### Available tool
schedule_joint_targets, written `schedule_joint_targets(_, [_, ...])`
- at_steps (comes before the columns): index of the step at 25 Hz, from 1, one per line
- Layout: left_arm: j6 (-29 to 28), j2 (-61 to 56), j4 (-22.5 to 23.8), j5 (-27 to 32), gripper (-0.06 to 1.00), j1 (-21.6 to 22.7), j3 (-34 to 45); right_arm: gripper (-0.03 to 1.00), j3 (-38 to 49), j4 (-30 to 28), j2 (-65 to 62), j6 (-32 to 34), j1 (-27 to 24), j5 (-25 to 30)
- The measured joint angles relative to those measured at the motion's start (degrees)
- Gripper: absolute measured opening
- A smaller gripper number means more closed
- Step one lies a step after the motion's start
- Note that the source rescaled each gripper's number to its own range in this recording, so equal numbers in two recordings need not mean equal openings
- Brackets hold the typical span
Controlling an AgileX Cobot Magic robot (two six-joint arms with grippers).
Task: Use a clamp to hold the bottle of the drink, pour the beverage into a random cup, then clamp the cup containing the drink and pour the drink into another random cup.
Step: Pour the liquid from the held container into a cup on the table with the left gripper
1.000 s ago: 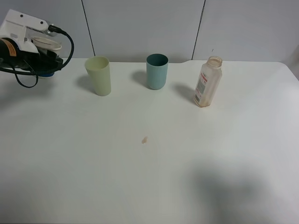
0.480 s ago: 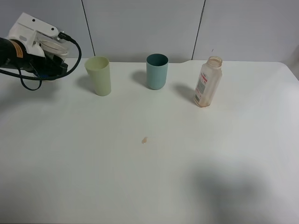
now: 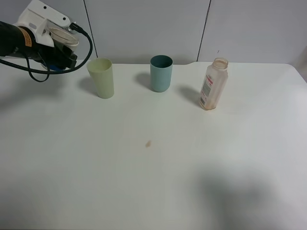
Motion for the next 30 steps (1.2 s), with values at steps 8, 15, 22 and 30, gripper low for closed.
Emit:
schedule_joint_targets(8, [0.6, 0.0, 0.5, 2.3, 0.05, -0.2, 0.0, 1.0, 0.0, 0.0, 0.0, 0.0, 0.0, 0.0])
schedule_joint_targets(15, [0.6, 0.0, 0.6, 3.3, 0.05, -0.3, 0.0, 1.0, 0.0, 0.0, 0.0, 0.0, 0.0, 0.0])
schedule_joint_targets(22, [2.0, 0.0, 0.9, 3.8, 0.05, -0.7, 0.0, 1.0, 0.0, 0.0, 0.0, 0.0, 0.0, 0.0])
schedule_joint_targets(30, [2.2, 0.0, 1.1, 3.9, 0.05, -0.7, 0.0, 1.0, 0.0, 0.0, 0.0, 0.0, 0.0, 0.0])
